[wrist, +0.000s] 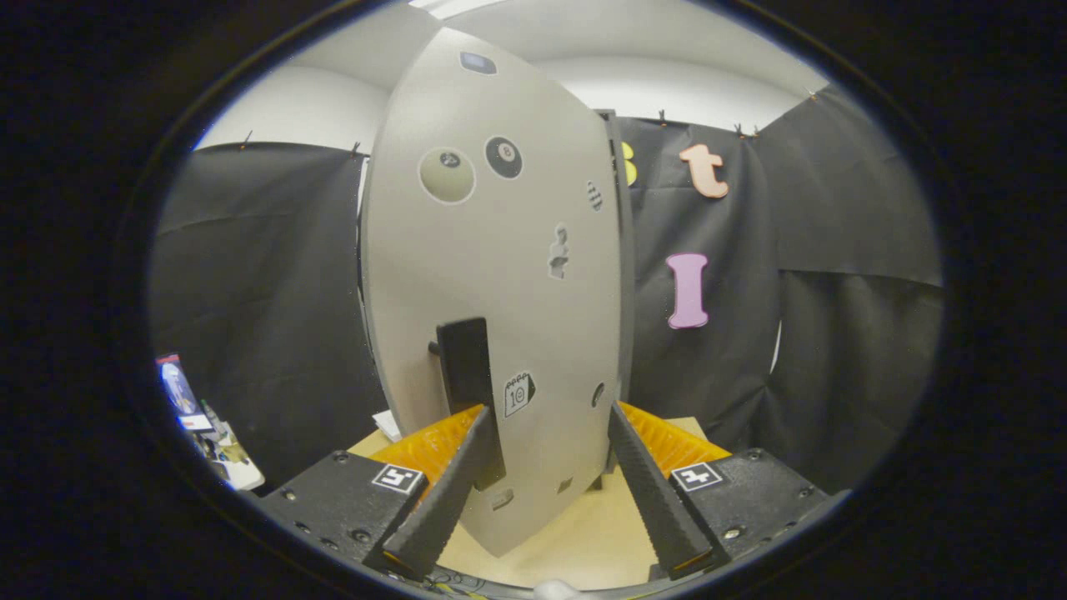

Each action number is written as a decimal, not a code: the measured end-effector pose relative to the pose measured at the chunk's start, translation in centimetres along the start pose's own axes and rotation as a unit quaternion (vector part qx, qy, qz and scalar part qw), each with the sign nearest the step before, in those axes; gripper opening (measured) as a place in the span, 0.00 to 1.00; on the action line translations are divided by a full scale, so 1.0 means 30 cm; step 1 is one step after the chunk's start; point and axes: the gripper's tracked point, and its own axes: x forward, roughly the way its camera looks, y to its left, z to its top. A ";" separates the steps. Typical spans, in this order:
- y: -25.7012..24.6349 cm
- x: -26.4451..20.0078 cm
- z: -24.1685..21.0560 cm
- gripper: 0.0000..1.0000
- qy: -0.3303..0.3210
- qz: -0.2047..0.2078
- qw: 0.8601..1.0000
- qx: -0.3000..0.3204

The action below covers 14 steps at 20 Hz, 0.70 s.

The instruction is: Open the shoe cabinet door, grab the shoes and put them into the shoe cabinet, then close the shoe cabinet door.

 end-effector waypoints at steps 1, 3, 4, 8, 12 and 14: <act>0.035 0.022 -0.017 0.94 0.008 0.005 1.000 0.003; 0.105 0.050 -0.037 0.95 0.017 0.021 1.000 0.016; 0.131 0.061 -0.037 0.96 0.019 0.025 0.999 0.018; 0.198 0.058 -0.001 0.96 0.009 0.023 1.000 0.004; 0.214 0.040 0.040 0.96 -0.004 0.004 1.000 0.003; 0.209 0.028 0.054 0.96 -0.007 -0.010 1.000 0.010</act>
